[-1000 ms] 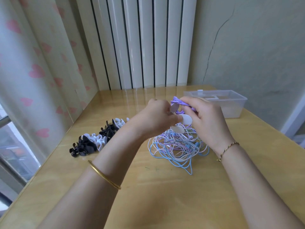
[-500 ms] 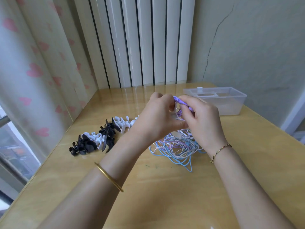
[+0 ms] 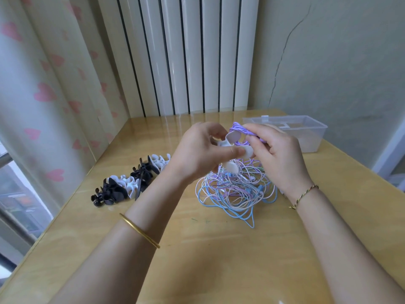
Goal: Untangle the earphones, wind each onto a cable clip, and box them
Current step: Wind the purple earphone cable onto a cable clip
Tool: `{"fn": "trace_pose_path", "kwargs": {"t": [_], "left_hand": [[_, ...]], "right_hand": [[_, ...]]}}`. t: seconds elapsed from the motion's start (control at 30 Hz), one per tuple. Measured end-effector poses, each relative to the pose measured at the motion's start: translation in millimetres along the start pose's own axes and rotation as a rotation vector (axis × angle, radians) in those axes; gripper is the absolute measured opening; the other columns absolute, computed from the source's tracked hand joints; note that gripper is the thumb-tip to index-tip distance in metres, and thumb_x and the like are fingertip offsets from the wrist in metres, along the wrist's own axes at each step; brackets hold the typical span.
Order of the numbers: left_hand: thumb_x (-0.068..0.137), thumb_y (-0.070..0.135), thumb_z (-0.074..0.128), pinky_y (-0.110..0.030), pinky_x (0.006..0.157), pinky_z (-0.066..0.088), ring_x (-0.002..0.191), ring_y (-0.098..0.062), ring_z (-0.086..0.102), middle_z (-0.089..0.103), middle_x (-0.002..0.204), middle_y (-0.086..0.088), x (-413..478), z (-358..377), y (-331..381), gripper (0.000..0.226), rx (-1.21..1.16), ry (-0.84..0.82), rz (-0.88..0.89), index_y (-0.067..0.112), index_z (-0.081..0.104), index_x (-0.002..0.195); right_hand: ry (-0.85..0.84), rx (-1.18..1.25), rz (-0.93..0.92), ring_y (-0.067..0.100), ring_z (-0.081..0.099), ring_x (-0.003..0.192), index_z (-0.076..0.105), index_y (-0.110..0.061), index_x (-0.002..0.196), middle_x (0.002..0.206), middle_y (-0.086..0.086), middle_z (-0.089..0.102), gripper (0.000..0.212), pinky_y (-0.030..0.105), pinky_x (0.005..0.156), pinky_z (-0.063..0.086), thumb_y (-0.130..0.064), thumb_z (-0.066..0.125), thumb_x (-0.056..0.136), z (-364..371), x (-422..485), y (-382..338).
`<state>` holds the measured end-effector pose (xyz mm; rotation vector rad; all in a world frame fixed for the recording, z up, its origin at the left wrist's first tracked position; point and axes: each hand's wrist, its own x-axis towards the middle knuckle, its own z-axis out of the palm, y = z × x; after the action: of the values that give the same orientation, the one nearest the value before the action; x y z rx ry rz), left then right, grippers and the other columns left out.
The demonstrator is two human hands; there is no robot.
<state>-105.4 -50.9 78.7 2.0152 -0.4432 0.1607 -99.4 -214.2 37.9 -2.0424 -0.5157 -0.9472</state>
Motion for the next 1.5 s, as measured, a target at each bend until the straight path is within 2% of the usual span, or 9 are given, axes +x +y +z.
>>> {"fn": "trace_pose_path", "kwargs": {"t": [0.27, 0.7, 0.97, 1.07, 1.17, 1.23, 1.37, 1.43, 1.5], "left_hand": [[0.078, 0.018, 0.077, -0.011, 0.031, 0.026, 0.028, -0.005, 0.039, 0.052, 0.038, 0.01, 0, -5, 4, 0.026, -0.03, 0.013, -0.019, 0.002, 0.064, 0.094], [0.071, 0.018, 0.081, -0.013, 0.034, 0.025, 0.031, -0.01, 0.039, 0.049, 0.04, 0.006, 7, -3, 0, 0.028, -0.157, 0.173, -0.102, 0.005, 0.06, 0.083], [0.073, 0.023, 0.082, -0.015, 0.034, 0.032, 0.033, -0.008, 0.047, 0.058, 0.08, -0.009, 4, -2, 0, 0.03, -0.139, 0.304, -0.073, 0.012, 0.054, 0.076], [0.073, 0.029, 0.081, -0.021, 0.041, 0.044, 0.055, -0.017, 0.059, 0.05, 0.097, -0.001, -2, 3, 0, 0.029, 0.014, 0.353, 0.066, 0.016, 0.055, 0.076], [0.072, 0.028, 0.081, -0.031, 0.055, 0.052, 0.076, -0.023, 0.061, 0.041, 0.092, 0.009, -9, 16, 2, 0.029, 0.129, 0.257, 0.151, 0.011, 0.06, 0.083], [0.072, 0.024, 0.081, -0.024, 0.046, 0.048, 0.068, -0.016, 0.059, 0.042, 0.092, 0.004, -10, 19, 3, 0.026, 0.115, 0.153, 0.111, 0.012, 0.061, 0.084], [0.072, 0.019, 0.08, -0.018, 0.035, 0.039, 0.039, -0.006, 0.05, 0.047, 0.1, -0.006, -7, 14, 5, 0.024, 0.074, 0.081, 0.041, 0.015, 0.06, 0.084], [0.073, 0.017, 0.079, -0.015, 0.034, 0.035, 0.032, -0.005, 0.046, 0.053, 0.092, -0.008, -6, 10, 6, 0.023, 0.033, 0.053, 0.009, 0.014, 0.059, 0.082], [0.075, 0.014, 0.078, -0.016, 0.034, 0.033, 0.031, -0.004, 0.043, 0.056, 0.072, -0.002, -4, 6, 5, 0.021, -0.041, 0.044, -0.036, 0.009, 0.06, 0.082]], "right_hand": [[-0.076, 0.023, 0.027, 0.02, 0.062, 0.069, 0.067, -0.009, 0.113, 0.087, 0.009, 0.064, 0.031, 0.038, 0.068, 0.052, -0.016, 0.05, 0.089, -7, 5, -6], [-0.071, -0.216, -0.156, 0.017, 0.048, 0.069, 0.067, -0.007, 0.11, 0.078, 0.008, 0.06, 0.029, 0.031, 0.064, 0.038, -0.008, 0.051, 0.087, -7, 8, -10], [0.114, -0.351, 0.133, 0.03, 0.043, 0.065, 0.067, -0.007, 0.086, 0.065, 0.009, 0.052, 0.02, 0.037, 0.059, 0.029, -0.004, 0.047, 0.084, 1, 10, -8], [0.099, -0.401, 0.229, 0.032, 0.039, 0.062, 0.052, -0.009, 0.069, 0.059, 0.008, 0.045, 0.017, 0.036, 0.054, 0.026, -0.004, 0.044, 0.083, 1, 13, -5], [0.081, -0.398, 0.257, 0.031, 0.038, 0.063, 0.064, -0.007, 0.08, 0.059, 0.007, 0.044, 0.019, 0.038, 0.056, 0.034, -0.006, 0.045, 0.085, 6, 17, -10], [0.067, -0.307, 0.215, 0.028, 0.044, 0.064, 0.07, -0.008, 0.091, 0.065, 0.01, 0.054, 0.023, 0.037, 0.062, 0.038, -0.005, 0.047, 0.086, 6, 16, -15], [0.012, -0.127, 0.119, 0.003, 0.048, 0.063, 0.071, -0.014, 0.103, 0.067, -0.008, 0.055, 0.028, 0.011, 0.056, 0.033, -0.003, 0.052, 0.088, 3, 11, -18], [-0.016, -0.081, 0.064, -0.002, 0.049, 0.065, 0.071, -0.014, 0.103, 0.069, -0.012, 0.052, 0.026, 0.008, 0.058, 0.032, -0.002, 0.052, 0.088, -1, 11, -14], [-0.066, -0.046, 0.019, 0.007, 0.053, 0.07, 0.071, -0.013, 0.104, 0.077, 0.002, 0.06, 0.026, 0.013, 0.062, 0.038, -0.005, 0.052, 0.088, -6, 13, -9]]}}
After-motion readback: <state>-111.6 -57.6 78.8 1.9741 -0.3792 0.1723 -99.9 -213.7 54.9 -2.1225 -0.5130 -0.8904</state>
